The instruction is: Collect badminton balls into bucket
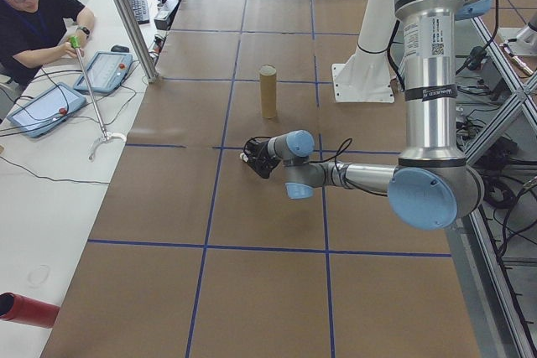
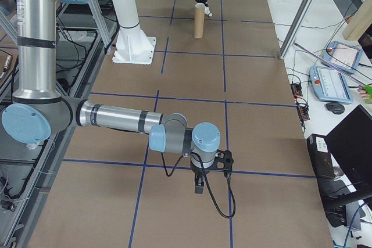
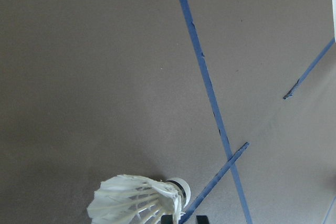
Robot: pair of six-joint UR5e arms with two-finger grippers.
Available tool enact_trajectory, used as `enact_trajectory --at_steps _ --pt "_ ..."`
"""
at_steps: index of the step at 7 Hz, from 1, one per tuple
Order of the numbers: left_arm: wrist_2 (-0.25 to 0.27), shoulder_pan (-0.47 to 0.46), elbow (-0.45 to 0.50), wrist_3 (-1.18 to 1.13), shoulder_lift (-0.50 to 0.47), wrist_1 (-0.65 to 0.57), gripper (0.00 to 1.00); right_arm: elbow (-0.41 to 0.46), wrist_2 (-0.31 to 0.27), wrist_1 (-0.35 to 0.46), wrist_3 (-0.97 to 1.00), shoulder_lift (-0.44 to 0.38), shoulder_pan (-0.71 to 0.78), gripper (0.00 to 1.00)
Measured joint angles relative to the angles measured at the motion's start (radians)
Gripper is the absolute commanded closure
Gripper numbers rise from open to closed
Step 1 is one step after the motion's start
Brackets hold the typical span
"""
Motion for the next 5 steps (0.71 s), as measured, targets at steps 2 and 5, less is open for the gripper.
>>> enact_trajectory --at_steps 2,5 --pt "-0.021 -0.001 -0.021 0.017 0.007 0.006 1.0 0.0 0.0 0.0 0.0 0.0 0.0 0.0" --pt "-0.158 -0.015 -0.191 0.217 0.022 0.231 1.0 0.0 0.0 0.0 0.0 0.0 0.0 0.0"
